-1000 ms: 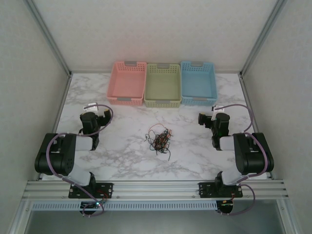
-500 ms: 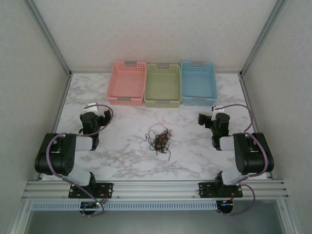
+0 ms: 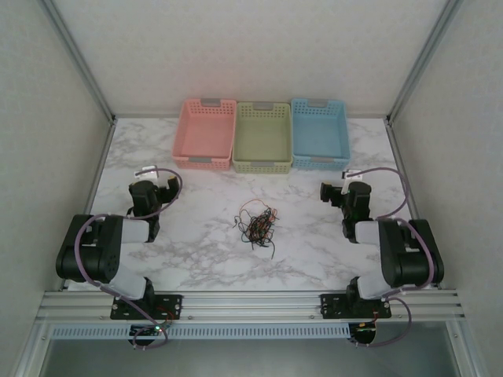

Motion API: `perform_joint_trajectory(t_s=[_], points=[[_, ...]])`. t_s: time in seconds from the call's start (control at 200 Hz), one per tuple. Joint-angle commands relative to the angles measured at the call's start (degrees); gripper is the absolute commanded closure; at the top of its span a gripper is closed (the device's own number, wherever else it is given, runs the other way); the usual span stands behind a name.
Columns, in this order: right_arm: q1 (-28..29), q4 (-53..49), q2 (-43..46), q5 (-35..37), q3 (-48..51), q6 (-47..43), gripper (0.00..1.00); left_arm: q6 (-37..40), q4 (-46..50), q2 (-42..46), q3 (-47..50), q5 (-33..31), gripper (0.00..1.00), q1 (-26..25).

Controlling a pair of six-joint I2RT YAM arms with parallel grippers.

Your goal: Untangle the cables

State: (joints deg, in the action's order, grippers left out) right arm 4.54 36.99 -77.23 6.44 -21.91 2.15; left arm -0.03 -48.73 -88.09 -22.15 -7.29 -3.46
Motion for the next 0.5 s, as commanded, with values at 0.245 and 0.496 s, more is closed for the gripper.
perform_joint_trajectory(t_s=[0.245,0.496], points=[[0.2,-35.2,24.8,11.0,-11.5,25.2,0.01,-5.4,21.8,22.1,-4.4,-13.4,0.0,-6.0],[0.2,-52.7,22.5,-10.2,-20.3,34.0,0.08,-42.0,44.1,34.4,-7.6,-8.4,0.0,-3.3]])
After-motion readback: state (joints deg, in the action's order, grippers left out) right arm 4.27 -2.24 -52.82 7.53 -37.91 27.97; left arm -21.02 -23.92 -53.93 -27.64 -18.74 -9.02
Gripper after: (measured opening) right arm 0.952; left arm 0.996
